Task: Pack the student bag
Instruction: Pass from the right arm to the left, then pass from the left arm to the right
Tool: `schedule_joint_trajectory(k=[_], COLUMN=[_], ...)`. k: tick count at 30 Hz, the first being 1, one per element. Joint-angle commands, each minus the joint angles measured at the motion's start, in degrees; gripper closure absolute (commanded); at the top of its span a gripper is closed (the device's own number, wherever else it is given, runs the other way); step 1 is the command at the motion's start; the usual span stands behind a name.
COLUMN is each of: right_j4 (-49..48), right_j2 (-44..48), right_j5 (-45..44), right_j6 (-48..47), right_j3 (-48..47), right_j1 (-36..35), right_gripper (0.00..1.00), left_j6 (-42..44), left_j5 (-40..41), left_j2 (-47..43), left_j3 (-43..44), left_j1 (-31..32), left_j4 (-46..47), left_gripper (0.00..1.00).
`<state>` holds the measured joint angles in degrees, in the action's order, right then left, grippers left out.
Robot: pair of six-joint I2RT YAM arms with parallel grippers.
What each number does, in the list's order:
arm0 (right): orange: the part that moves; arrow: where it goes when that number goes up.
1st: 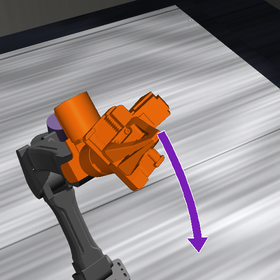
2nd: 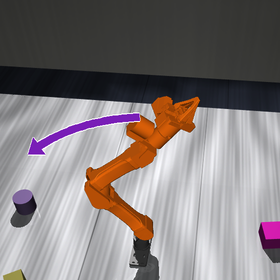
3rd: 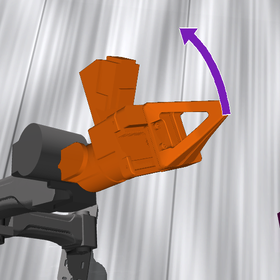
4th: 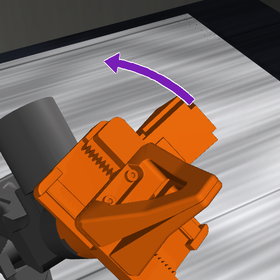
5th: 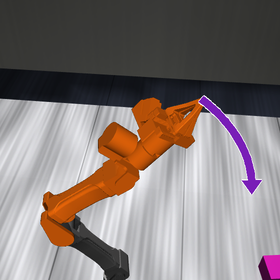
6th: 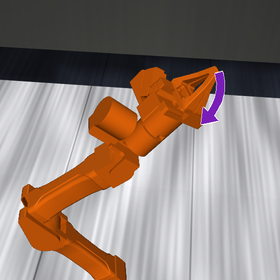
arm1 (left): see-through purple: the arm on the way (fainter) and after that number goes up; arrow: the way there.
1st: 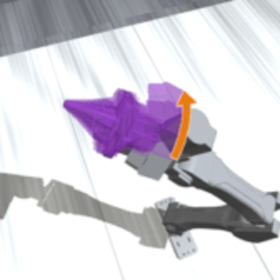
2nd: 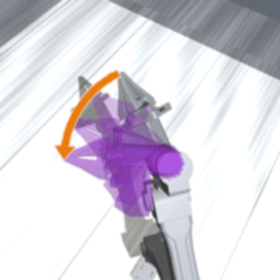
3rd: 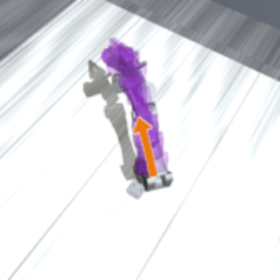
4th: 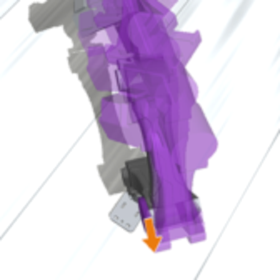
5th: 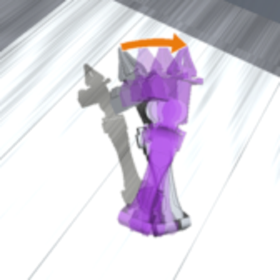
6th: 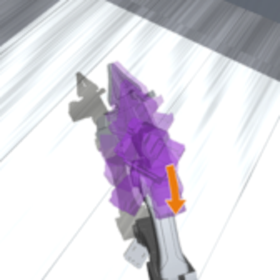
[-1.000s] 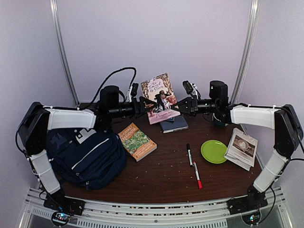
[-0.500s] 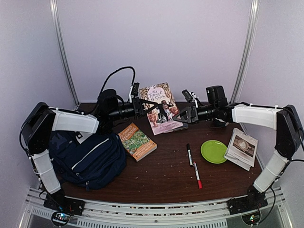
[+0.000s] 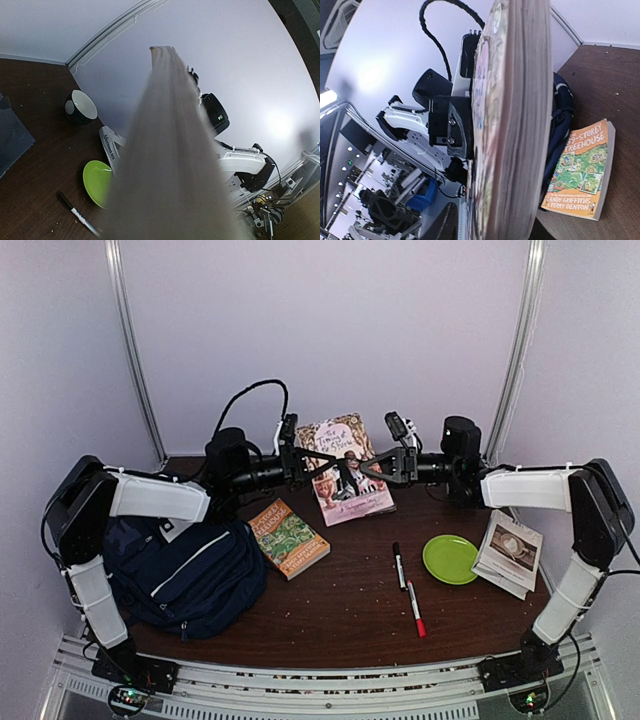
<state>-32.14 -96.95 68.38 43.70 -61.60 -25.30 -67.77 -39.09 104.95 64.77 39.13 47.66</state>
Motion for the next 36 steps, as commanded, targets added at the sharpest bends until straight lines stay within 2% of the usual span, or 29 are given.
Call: schedule_joint_trajectory(k=[1, 4, 7, 9, 12, 13, 15, 16, 19, 22, 24, 28, 32, 36], right_j4=[-26.5, -27.3, -22.0, -14.6, 3.0, 7.4, 13.3, 14.4, 15.0, 21.6, 24.1, 26.7, 30.2, 29.1], right_j2=[-3.9, -4.6, -4.1, -3.3, -1.3, -0.5, 0.4, 0.9, 2.5, 4.7, 6.4, 8.5, 7.8, 7.2], right_j5=[4.1, 4.0, 3.4, 2.1, -1.1, -2.5, -3.6, -3.7, -4.3, -5.8, -7.4, -9.8, -10.2, -9.3], right_j6=[22.0, 22.8, 19.2, 14.0, 0.5, -4.8, -8.9, -9.5, -9.6, -14.6, -18.4, -24.5, -27.7, -26.7], right_j3=[0.6, 0.7, 0.3, -0.1, -1.6, -2.1, -2.6, -2.7, -1.9, -1.7, -0.6, 0.2, -2.0, -2.0], right_j1=[-0.1, -0.1, -0.2, -0.2, -0.2, -0.3, -0.2, 0.2, 2.0, 4.7, 5.9, 7.1, 7.4, 7.5], right_gripper=[0.64, 0.69, 0.74, 0.79, 0.91, 0.97, 1.00, 1.00, 1.00, 1.00, 1.00, 1.00, 1.00, 1.00], left_j6=[0.5, 0.5, 0.6, 0.9, 3.0, 4.0, 6.8, 9.3, 22.0, 36.7, 41.3, 44.3, 42.0, 35.3], left_j5=[-1.0, -1.1, -1.1, -1.2, -1.2, -1.2, -0.6, 0.1, 6.0, 17.9, 26.0, 40.6, 52.2, 54.4], left_j2=[1.2, 1.4, 1.4, 1.3, 1.1, 1.0, 0.5, -0.2, -4.5, -10.1, -12.9, -20.0, -23.8, -24.0], left_j3=[2.5, 2.4, 2.4, 2.6, 3.4, 3.8, 4.8, 5.3, 7.3, 10.6, 10.5, 5.8, 4.1, 2.8], left_j1=[0.3, 0.4, 0.5, 0.4, 0.4, 0.4, 0.4, 0.4, 0.5, 1.5, 2.3, 6.5, 12.2, 15.3], left_j4=[1.5, 1.7, 1.2, 0.0, -4.1, -5.8, -11.1, -15.0, -35.7, -60.4, -71.6, -84.6, -97.8, -106.5], left_gripper=[1.00, 1.00, 1.00, 1.00, 0.99, 0.95, 0.71, 0.61, 0.46, 0.39, 0.37, 0.36, 0.35, 0.35])
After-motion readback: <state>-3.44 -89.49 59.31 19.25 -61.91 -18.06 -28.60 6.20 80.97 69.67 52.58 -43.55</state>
